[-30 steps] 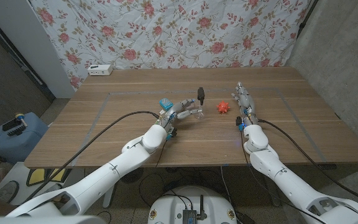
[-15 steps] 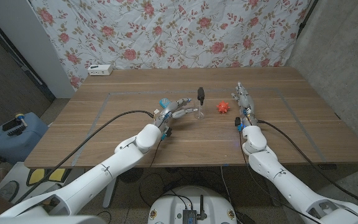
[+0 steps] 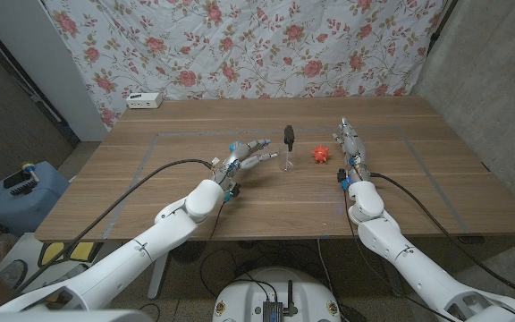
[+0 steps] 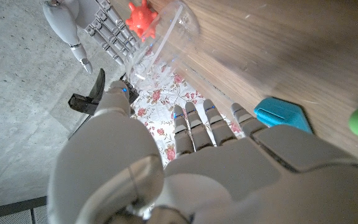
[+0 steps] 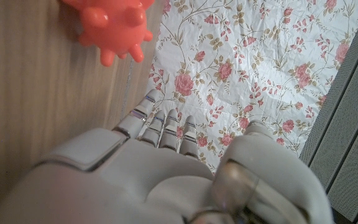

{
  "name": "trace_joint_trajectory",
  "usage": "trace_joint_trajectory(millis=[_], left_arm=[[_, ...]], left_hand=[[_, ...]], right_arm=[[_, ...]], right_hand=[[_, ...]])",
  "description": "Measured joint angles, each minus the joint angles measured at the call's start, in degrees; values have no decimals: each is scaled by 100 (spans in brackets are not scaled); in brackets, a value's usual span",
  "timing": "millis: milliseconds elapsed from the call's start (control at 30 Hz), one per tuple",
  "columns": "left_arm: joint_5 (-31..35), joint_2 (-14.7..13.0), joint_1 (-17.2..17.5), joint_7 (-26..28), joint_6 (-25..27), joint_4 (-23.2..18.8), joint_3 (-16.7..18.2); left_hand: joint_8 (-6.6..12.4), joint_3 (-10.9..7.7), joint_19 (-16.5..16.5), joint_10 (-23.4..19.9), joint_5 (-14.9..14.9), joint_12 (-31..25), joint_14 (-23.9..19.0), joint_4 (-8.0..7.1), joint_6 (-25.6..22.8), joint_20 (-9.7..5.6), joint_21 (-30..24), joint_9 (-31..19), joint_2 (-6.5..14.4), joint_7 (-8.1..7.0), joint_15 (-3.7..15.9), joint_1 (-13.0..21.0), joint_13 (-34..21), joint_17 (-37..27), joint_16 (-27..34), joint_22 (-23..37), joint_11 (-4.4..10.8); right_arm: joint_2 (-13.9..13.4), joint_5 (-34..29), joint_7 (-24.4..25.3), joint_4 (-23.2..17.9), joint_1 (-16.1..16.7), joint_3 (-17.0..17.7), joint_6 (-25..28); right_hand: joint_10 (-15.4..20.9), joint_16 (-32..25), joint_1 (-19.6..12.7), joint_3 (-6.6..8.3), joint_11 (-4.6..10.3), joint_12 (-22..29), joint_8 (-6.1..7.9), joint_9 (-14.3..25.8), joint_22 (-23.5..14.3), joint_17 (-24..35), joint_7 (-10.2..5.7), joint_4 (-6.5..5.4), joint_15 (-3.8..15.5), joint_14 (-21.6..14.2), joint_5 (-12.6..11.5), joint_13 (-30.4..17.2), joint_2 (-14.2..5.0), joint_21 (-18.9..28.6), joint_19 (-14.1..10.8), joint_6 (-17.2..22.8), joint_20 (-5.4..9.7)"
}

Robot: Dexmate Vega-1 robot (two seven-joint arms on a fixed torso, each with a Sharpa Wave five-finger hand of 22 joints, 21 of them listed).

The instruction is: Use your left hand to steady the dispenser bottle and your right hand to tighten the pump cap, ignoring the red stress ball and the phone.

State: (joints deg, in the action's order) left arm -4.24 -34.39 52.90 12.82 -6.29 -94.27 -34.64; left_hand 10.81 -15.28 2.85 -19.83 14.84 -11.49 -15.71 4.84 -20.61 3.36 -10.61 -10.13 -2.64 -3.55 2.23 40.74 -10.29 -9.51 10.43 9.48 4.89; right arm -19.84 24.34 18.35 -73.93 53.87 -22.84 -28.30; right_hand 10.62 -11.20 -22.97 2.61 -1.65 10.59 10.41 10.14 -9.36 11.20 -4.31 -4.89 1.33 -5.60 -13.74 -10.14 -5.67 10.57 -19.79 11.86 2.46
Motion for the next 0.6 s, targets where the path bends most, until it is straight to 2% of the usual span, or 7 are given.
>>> trace_joint_trajectory(millis=[33, 100, 500, 567, 600], left_arm=[[-18, 0, 0, -8, -55, 0, 0], [-50, -17, 27, -24, -139, 49, 60], [-266, 9, 19, -176, -685, 372, 209], [-297, 23, -1, -195, -768, 471, 249], [-317, 30, -9, -207, -827, 519, 265]], left_hand=[[0, -11, 0, -14, 0, 0, 0, -11, -8, 0, -4, 0, 8, 9, 0, -2, 0, 0, 0, 0, 12], [0, -44, 0, -34, 0, 0, 0, -44, -17, 0, -4, 0, 154, 17, 0, -31, 0, 0, 0, 0, 26], [0, -124, 68, -80, -1, 0, 1, -173, -48, -23, -4, 0, 503, 48, 1, -160, 0, 1, 0, 0, -20], [0, -121, 94, -80, -20, 0, 1, -216, -48, -30, -4, 0, 513, 48, 1, -169, 0, 1, 0, 0, -20], [0, -135, 109, -80, -23, 0, -10, -230, -48, -45, -4, 0, 588, 48, -10, -179, 0, 1, 0, 0, -20]], right_arm=[[-7, 0, 0, -20, 7, 1, 0], [-16, -4, 5, -44, 15, 1, 32], [-70, -4, 13, -195, 69, 1, 178], [-81, -1, 17, -234, 82, 1, 216], [-88, 2, 17, -253, 87, 1, 228]], right_hand=[[0, 0, 0, 0, 0, 0, 0, 0, 0, 0, 0, 0, 0, 0, 0, 0, 0, 0, 12, 0, 11], [0, 0, 7, 0, 0, 0, 0, 0, 0, 0, 0, 0, 0, 0, 0, 0, 7, 0, 21, 0, 20], [-31, 0, 68, 0, -31, 0, 0, 0, 0, 15, 44, 0, 0, 0, 0, 0, -54, 0, 55, -44, -14], [-31, 0, 68, 0, -31, 0, 0, 0, 0, 15, 63, 0, 0, 0, 0, 0, -54, 0, 55, -63, -14], [-31, 0, 68, 0, -31, 0, 0, 0, 0, 15, 63, 0, 0, 0, 0, 0, -54, 0, 55, -63, -14]])
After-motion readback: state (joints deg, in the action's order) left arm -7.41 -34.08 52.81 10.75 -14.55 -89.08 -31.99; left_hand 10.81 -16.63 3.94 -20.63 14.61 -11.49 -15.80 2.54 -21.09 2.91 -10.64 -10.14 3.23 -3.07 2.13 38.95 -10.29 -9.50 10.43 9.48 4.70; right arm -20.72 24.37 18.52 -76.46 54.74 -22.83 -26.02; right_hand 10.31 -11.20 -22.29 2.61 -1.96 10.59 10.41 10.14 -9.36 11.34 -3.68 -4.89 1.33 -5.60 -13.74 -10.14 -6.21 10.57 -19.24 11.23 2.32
